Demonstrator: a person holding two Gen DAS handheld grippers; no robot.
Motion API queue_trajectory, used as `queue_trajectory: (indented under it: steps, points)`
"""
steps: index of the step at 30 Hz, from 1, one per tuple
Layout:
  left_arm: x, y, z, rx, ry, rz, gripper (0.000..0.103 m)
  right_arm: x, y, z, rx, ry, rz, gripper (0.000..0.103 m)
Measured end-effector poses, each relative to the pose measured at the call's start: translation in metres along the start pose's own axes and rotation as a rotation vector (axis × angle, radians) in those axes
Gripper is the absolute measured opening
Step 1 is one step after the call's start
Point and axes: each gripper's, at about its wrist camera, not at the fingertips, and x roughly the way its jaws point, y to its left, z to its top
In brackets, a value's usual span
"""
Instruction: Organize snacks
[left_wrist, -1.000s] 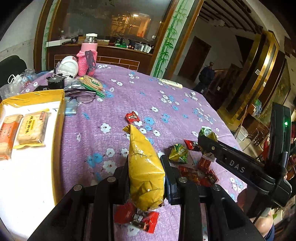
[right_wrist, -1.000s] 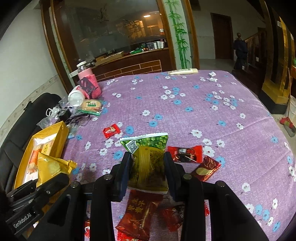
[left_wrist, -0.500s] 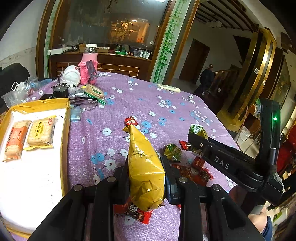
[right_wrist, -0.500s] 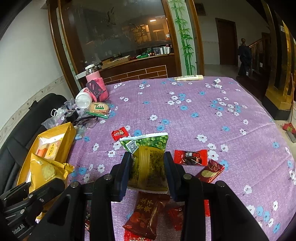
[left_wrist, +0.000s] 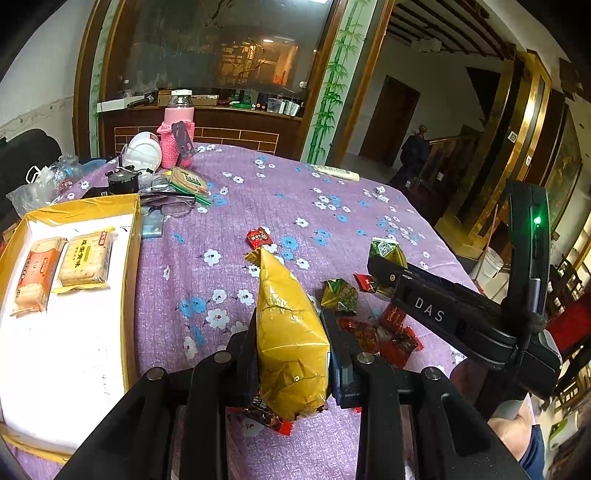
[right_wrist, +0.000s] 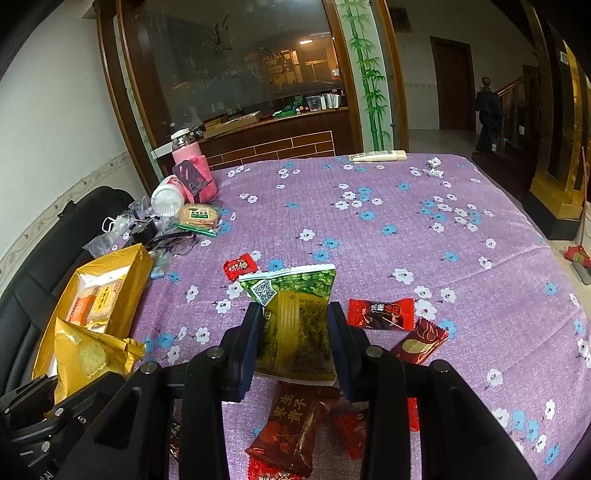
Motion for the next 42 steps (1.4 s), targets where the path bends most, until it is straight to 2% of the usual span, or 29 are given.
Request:
queue_trajectory:
  steps: [42]
  points:
    - [0.010,0.002,-0.003,-0.006,0.017,-0.001,0.030,0.000,0.003,0.000,-0.007,-0.001,0.011,0.034]
